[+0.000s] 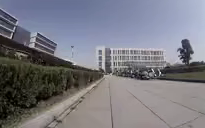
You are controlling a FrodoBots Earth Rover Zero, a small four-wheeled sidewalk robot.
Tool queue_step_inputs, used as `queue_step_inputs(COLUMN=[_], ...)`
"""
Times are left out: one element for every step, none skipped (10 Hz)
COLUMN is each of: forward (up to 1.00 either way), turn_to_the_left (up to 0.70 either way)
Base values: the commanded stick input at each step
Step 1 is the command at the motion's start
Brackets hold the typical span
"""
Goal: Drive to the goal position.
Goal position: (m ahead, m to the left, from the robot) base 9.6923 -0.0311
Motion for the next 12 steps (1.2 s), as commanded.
queue_step_inputs(forward=[0.5, 0.5, 0.5, 0.5, 0.5, 0.5, 0.5, 0.5, 0.5, 0.5, 0.5, 0.5], turn_to_the_left=[0.0, 0.0, 0.0, 0.0, 0.0, 0.0, 0.0, 0.0, 0.0, 0.0, 0.0, 0.0])
